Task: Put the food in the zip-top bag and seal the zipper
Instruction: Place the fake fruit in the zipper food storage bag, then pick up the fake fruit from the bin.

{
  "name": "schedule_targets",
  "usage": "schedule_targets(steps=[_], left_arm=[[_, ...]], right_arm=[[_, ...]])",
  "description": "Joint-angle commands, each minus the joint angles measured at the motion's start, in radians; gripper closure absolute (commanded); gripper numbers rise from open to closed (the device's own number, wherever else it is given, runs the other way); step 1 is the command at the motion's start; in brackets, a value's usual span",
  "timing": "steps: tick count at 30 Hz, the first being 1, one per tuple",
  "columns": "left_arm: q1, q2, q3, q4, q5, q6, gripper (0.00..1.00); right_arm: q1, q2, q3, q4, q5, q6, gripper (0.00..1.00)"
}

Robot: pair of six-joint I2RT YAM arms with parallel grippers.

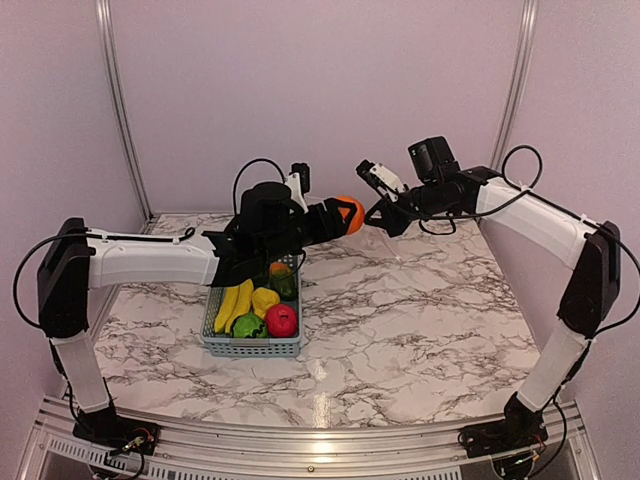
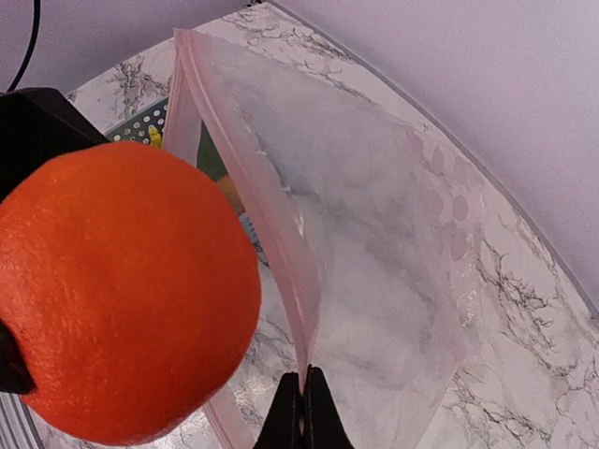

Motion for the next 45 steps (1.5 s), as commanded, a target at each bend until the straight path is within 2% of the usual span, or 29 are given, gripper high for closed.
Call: schedule_targets(steps=[1,5,12,20,24,29,31,32,35,40,45], left_arm=[[-0.003,0.036,0.027,0.058,-0.043,-0.045,0.46],[-0.003,0.057,0.040,0.036,-0.090,-0.051,0.46],[-0.004,0.130,0.151,-0.114,-0.221,-0.085,0.43],[-0.011,0.181,0.204,-0.194,-0.276,-0.158,0.41],[-0.022,0.198,0.220,-0.169,-0.239,-0.137,0.30],[-0.043,0.242,0.389,-0.297,-0.239,-0.005,0.11],[-0.046,0.234,0.413,-0.296,-0.229,0.026,0.02],[-0.047,0.226,0.415,-0.288,-0.219,0.042,0.01],[-0.047,0.183,0.410,-0.256,-0.181,0.100,0.01],[-0.059,0.028,0.276,-0.133,-0.074,0.223,0.01],[-0.060,-0.128,0.136,-0.210,-0.149,0.280,0.02]], right_arm=[[-0.019,-0.021,0.049,-0.037,-0.085,0.079,1.00],[-0.036,-0.023,0.053,-0.048,-0.128,0.103,1.00],[-0.043,-0.035,0.062,-0.041,-0.176,0.130,1.00],[-0.064,-0.057,0.059,-0.021,-0.218,0.160,1.00],[-0.080,-0.051,0.050,-0.007,-0.242,0.172,1.00],[-0.110,-0.026,0.062,-0.003,-0.290,0.201,1.00],[-0.129,-0.019,0.066,0.000,-0.311,0.214,1.00],[-0.139,-0.016,0.069,0.000,-0.321,0.219,1.00],[-0.175,-0.008,0.077,0.002,-0.338,0.233,1.00],[-0.245,0.004,0.090,0.002,-0.338,0.222,1.00],[-0.338,0.003,0.136,0.008,-0.254,0.194,1.00]])
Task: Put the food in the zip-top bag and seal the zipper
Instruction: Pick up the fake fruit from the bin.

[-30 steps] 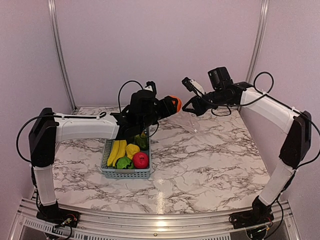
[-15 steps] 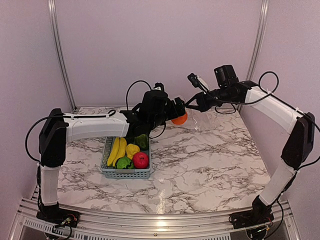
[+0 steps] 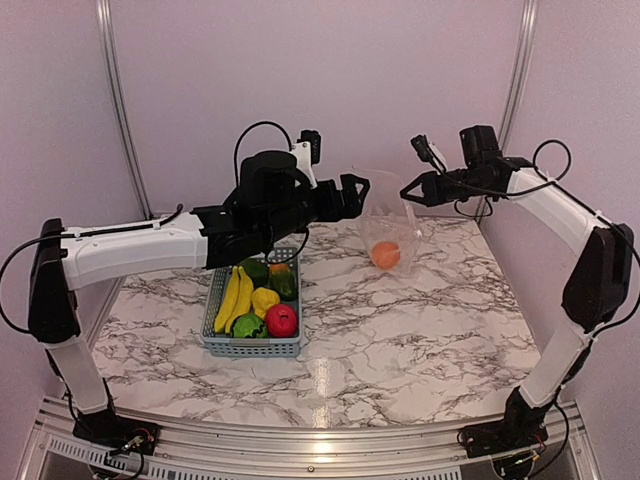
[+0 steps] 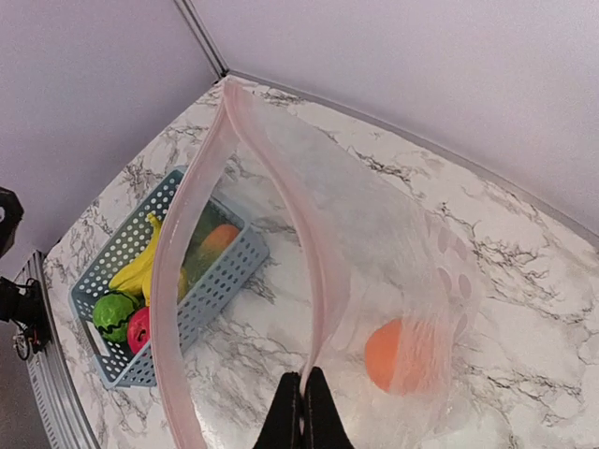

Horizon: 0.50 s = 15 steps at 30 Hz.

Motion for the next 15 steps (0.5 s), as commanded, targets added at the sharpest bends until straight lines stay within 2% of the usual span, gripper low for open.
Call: schedule_targets(steps=[1,9,15], left_arm=[[-0.004,-0.162,-0.099,-0.036,-0.053,0.111,0.02],[0.011,-0.279,-0.171,-0.435,-0.209,0.141,0.03],[0.027,-0.318,-0.264,-0.601,-0.282,0.123,0.04]], right_arm=[[-0.087,0.003,0.095,0.021,0.075,-0.027,1.00],[-0.119,-0.052,0.207,0.002,0.459,-0.219,1.00],[-0.087,-0.107,0.105,0.040,0.480,-0.252,1.00]])
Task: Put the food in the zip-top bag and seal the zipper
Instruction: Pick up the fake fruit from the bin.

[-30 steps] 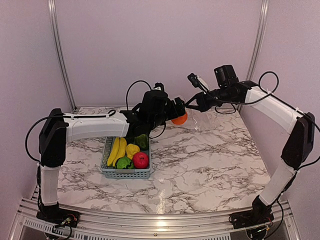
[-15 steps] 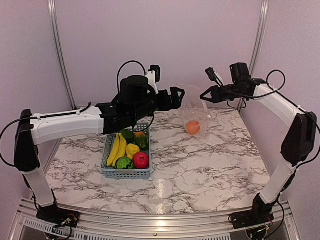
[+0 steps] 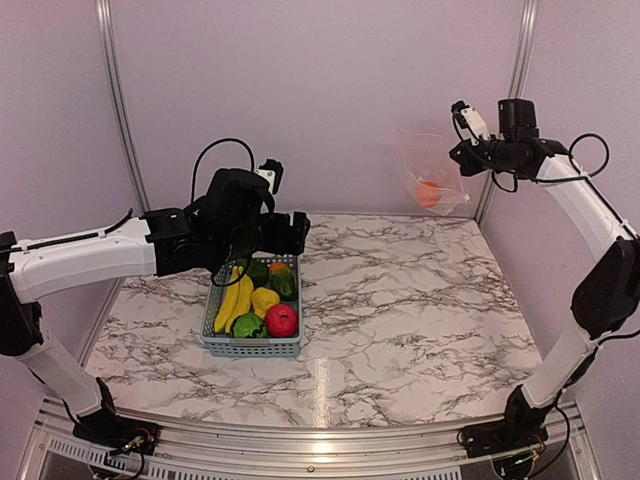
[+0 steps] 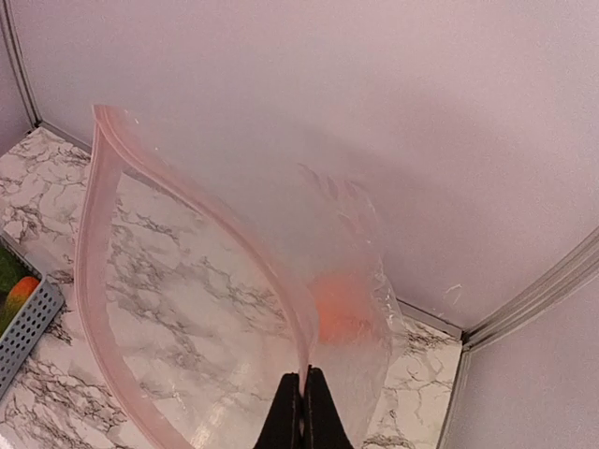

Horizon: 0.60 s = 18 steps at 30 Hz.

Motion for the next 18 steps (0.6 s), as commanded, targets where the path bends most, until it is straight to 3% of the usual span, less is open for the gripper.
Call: schedule_targets(steps=[1,10,18], left_arm=[[0.025,-0.039,-0.068,-0.229,-0.070,-0.012,0.05],[0.074,-0.036,-0.103,-0.438,0.043,-0.064,0.11],[0.077,-0.029,-0.124,-0.568,0.186,-0.048,0.06]], right_arm=[[0.050,-0.063,-0.090,0.044,0.054,-0.058,1.00],[0.132,-0.074,-0.320,0.136,-0.066,-0.042,1.00],[0.146,-0.089,-0.391,0.171,-0.122,-0.032,1.00]])
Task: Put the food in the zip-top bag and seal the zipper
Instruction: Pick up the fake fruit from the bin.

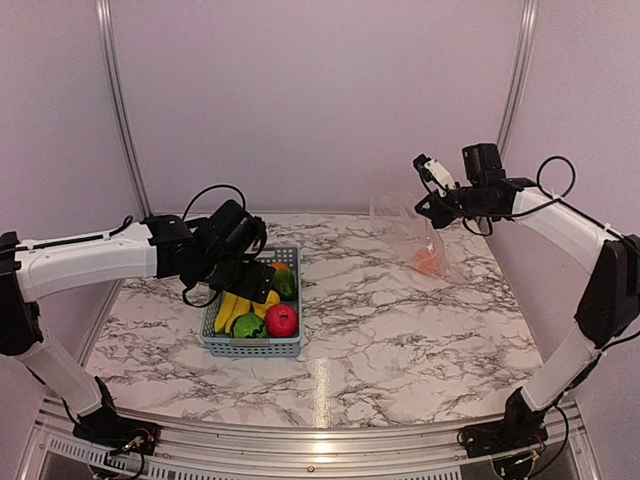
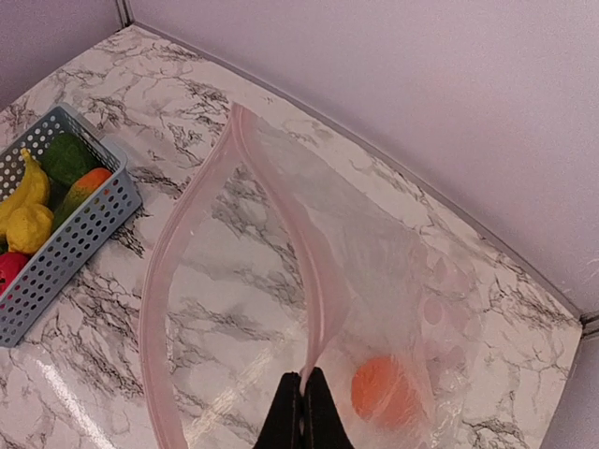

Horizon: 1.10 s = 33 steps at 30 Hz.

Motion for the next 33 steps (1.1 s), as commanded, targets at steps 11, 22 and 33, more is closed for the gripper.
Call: schedule_targets(steps=[11,22,33], left_arm=[[0.010,0.047,-0.032,-0.215,0.159,0.006,0.06],[0.051,0.134,-0.044,-0.181,0.216,0.046,0.07],[0.056,0.197,-0.044,-0.148,0.281,0.055,0.11]], right_arm=[[0.029,-0.106,-0.098,0.087,-0.072,-0.026,1.00],[0.029,-0.138,-0.135,0.098,-0.113,-0.035,1.00],[0.029,-0.140,-0.150,0.104,-0.114,-0.043,1.00]])
